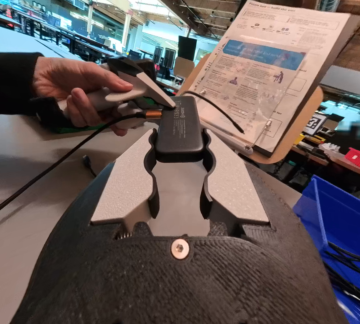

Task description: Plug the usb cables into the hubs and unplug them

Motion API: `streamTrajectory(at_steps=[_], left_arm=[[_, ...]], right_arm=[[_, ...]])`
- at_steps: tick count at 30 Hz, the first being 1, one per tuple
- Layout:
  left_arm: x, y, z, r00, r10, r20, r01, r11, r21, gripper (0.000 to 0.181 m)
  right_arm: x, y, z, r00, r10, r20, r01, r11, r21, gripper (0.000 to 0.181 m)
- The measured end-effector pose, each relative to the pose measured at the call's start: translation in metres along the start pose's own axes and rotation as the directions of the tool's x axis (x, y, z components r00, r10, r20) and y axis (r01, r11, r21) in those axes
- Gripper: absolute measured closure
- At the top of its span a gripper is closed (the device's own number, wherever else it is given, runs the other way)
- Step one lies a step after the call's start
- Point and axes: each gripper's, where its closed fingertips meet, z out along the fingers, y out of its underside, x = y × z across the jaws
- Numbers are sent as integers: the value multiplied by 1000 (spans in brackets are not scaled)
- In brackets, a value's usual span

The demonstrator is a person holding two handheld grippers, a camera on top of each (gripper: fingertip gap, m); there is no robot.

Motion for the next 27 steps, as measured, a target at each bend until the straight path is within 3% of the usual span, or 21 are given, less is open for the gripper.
streamTrajectory(at_steps=[3, 7, 10, 12, 13, 15, 17, 21, 27], left_arm=[[0, -8, -5, 997, 64, 37, -66, 997, 38, 148], [-1, -14, -12, 997, 70, 37, -72, 996, 49, 143], [6, -25, -23, 978, 177, 110, -185, 981, 66, 143], [-8, -24, -35, 874, 364, 320, -364, 929, -63, 147], [-24, -20, -47, 765, 467, 444, -426, 883, -196, 146], [-55, -9, -79, 512, 619, 595, -399, 785, -473, 146], [-71, 0, -99, 382, 658, 649, -293, 752, -590, 145], [-95, 0, -96, 367, 554, 747, -215, 832, -511, 142], [-156, 24, -105, 289, 511, 809, -30, 850, -526, 129]], right_arm=[[-1, -3, 0, 1000, -14, -12, 14, 1000, 7, 135], [6, -7, -3, 999, -8, -36, 9, 1000, 22, 135], [19, -11, -9, 997, -20, -76, 22, 999, 28, 136], [29, -15, -14, 996, -6, -94, 11, 999, 48, 136], [32, -17, -16, 996, 12, -91, -6, 998, 63, 136], [40, -14, -19, 995, 55, -87, -49, 996, 68, 136], [43, -12, -21, 995, 73, -70, -68, 995, 71, 136], [48, -8, -21, 992, 77, -101, -72, 996, 54, 136], [44, -2, -17, 993, 36, -108, -35, 999, 9, 136]])
